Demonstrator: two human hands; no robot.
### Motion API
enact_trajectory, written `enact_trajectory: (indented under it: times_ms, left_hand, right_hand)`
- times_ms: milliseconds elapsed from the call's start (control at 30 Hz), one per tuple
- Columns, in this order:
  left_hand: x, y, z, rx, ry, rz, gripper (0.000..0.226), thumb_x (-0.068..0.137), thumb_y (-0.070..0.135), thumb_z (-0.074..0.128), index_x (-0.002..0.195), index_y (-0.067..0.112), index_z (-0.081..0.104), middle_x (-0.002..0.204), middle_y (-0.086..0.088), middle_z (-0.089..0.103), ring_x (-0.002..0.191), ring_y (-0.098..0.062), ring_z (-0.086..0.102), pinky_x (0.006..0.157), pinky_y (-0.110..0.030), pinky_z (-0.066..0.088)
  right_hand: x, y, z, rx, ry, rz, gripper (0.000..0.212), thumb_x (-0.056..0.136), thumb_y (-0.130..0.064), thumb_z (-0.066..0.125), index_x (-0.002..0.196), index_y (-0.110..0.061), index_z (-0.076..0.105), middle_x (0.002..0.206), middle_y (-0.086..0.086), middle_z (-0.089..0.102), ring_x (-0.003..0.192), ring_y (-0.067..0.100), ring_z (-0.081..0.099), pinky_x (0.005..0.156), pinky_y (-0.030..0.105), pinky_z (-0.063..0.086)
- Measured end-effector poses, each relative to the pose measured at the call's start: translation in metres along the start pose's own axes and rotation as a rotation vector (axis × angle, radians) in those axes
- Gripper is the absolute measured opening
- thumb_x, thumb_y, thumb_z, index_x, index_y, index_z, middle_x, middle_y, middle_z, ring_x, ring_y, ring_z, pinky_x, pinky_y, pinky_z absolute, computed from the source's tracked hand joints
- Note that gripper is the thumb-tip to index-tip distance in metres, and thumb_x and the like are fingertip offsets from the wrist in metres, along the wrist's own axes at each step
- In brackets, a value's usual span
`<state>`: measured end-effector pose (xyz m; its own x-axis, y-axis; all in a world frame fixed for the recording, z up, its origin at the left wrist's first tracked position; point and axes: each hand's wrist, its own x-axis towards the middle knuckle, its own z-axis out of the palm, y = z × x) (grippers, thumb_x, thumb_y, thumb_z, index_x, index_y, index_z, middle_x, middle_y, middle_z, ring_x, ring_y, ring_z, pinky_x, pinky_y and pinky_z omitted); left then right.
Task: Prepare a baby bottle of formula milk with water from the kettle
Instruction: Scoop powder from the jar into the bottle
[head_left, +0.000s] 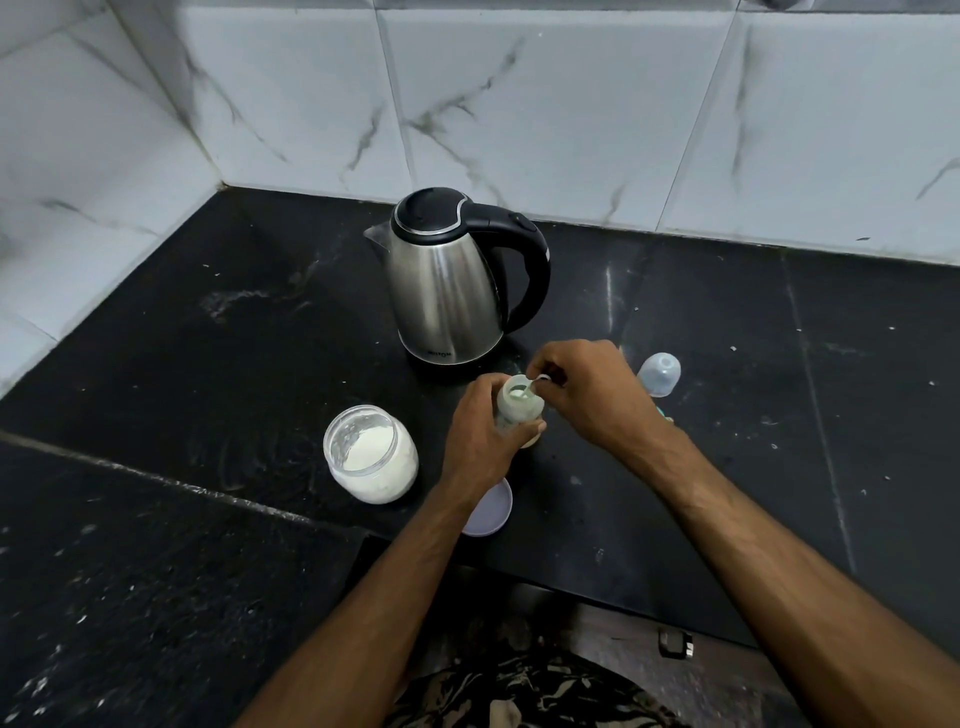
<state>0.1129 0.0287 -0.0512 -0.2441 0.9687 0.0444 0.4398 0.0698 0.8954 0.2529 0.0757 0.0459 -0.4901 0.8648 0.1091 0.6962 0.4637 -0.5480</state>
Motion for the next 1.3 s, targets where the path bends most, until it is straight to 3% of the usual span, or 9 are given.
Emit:
enact_trajectory:
  times_ms: [133,233,300,700,967,1133,1233,1300]
  left_hand:
    - [0.0,-0.001,-0.001,-0.006,0.0,0.008,0.057,0.073,0.024,0.087,0.115,0.032,0.049,0.113,0.014,0.057,0.108,-0.01,0.057,0.094,-0.037,0.053]
    - [0.0,-0.001,0.0,0.001,0.006,0.016,0.057,0.073,0.026,0.086,0.115,0.033,0.048,0.113,0.014,0.056,0.108,-0.01,0.057,0.093,-0.034,0.053]
    - [0.0,-0.001,0.0,0.011,0.002,0.007,0.057,0.074,0.027,0.086,0.114,0.034,0.047,0.113,0.017,0.054,0.108,-0.007,0.055,0.093,-0.03,0.051]
    - [0.001,-0.002,0.001,-0.005,0.0,-0.006,0.058,0.073,0.026,0.087,0.115,0.034,0.048,0.112,0.017,0.055,0.108,-0.007,0.056,0.092,-0.028,0.05]
    - [0.0,-0.002,0.0,-0.022,0.004,0.011,0.056,0.072,0.024,0.087,0.113,0.035,0.05,0.108,0.022,0.057,0.107,-0.008,0.059,0.093,-0.036,0.054]
    - [0.0,-0.001,0.0,-0.028,0.004,0.011,0.057,0.073,0.023,0.087,0.115,0.032,0.049,0.113,0.014,0.058,0.109,-0.011,0.059,0.095,-0.038,0.053]
    - [0.0,0.0,-0.001,-0.02,-0.005,0.009,0.057,0.073,0.024,0.087,0.115,0.032,0.049,0.116,0.012,0.058,0.111,-0.012,0.059,0.096,-0.038,0.053]
    - [0.0,-0.001,-0.001,-0.021,-0.003,0.011,0.058,0.073,0.025,0.087,0.116,0.032,0.049,0.116,0.012,0.059,0.111,-0.012,0.059,0.096,-0.037,0.053]
  right_hand:
    - [-0.002,-0.001,0.006,-0.002,0.021,-0.031,0.017,0.09,-0.007,0.063,0.105,-0.008,0.072,0.1,0.007,0.068,0.087,0.019,0.062,0.076,0.024,0.048]
    - [-0.006,-0.001,0.01,0.028,0.065,-0.077,0.017,0.089,-0.005,0.066,0.104,-0.006,0.073,0.101,0.01,0.067,0.088,0.022,0.064,0.081,0.031,0.054]
    - [-0.009,-0.001,0.01,0.016,0.026,-0.074,0.019,0.09,-0.007,0.066,0.107,-0.006,0.073,0.105,0.01,0.068,0.093,0.023,0.065,0.084,0.029,0.053]
    - [-0.015,0.002,0.009,0.006,0.086,-0.131,0.015,0.088,-0.012,0.069,0.103,-0.01,0.072,0.101,0.007,0.07,0.092,0.022,0.065,0.082,0.036,0.056]
    - [-0.016,0.003,0.009,-0.004,0.086,-0.143,0.013,0.086,-0.009,0.071,0.099,-0.01,0.074,0.098,0.006,0.07,0.088,0.023,0.067,0.077,0.038,0.057]
    - [-0.018,0.002,0.012,0.007,0.183,-0.169,0.011,0.086,-0.008,0.071,0.097,-0.009,0.074,0.094,0.006,0.071,0.084,0.022,0.068,0.073,0.039,0.059]
    - [-0.018,0.0,0.012,-0.019,0.087,-0.121,0.016,0.087,-0.011,0.071,0.103,-0.01,0.074,0.103,0.007,0.071,0.092,0.024,0.068,0.081,0.039,0.057]
    - [-0.019,0.001,0.012,-0.001,0.134,-0.138,0.014,0.086,-0.009,0.071,0.1,-0.009,0.074,0.099,0.007,0.072,0.088,0.024,0.069,0.076,0.041,0.058]
